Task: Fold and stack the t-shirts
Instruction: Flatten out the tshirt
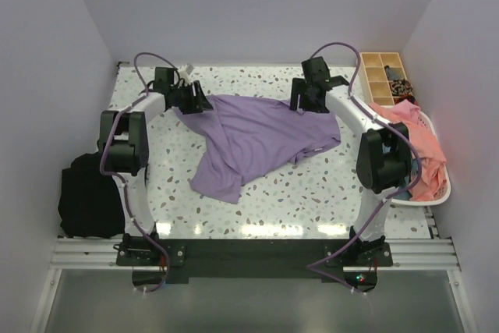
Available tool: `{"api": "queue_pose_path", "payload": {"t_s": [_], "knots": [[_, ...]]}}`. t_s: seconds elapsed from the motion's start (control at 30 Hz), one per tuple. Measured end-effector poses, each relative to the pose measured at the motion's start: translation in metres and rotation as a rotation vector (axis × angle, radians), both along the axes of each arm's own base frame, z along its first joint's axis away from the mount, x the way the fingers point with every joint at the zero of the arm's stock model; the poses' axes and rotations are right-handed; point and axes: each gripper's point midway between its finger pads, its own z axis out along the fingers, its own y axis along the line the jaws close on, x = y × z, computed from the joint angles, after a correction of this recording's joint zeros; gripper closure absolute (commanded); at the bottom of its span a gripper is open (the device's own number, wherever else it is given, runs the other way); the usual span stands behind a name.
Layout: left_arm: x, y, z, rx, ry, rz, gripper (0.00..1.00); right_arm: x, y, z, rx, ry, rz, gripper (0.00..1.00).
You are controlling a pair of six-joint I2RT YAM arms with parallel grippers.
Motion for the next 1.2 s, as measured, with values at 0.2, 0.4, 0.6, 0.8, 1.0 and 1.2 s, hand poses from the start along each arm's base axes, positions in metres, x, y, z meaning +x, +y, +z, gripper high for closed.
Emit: {"api": "queue_pose_path", "payload": {"t_s": [0.2, 0.4, 0.6, 0.8, 1.0, 1.2], "knots": [[-0.017, -0.026, -0.009, -0.024, 0.042, -0.05, 0.38, -0.013, 0.003, -0.019, 0.019, 0.053, 0.014, 0.21], [-0.015, -0.011, -0.028, 0.089, 0.082, -0.005, 0.38, -0.027, -0.001, -0.049, 0.0, 0.138, 0.004, 0.21], [0.014, 0.009, -0.032, 0.196, 0.077, 0.03, 0.39, -0.051, -0.011, -0.092, -0.049, 0.263, -0.02, 0.2], [0.044, 0.044, -0.035, 0.372, 0.065, 0.074, 0.37, -0.054, -0.019, -0.099, -0.091, 0.278, -0.047, 0.19], [0.058, 0.1, -0.04, 0.61, 0.07, 0.158, 0.36, -0.048, -0.03, -0.095, -0.144, 0.253, -0.071, 0.2], [0.052, 0.155, -0.032, 0.853, 0.066, 0.3, 0.36, -0.04, -0.035, -0.092, -0.163, 0.222, -0.05, 0.21]]}}
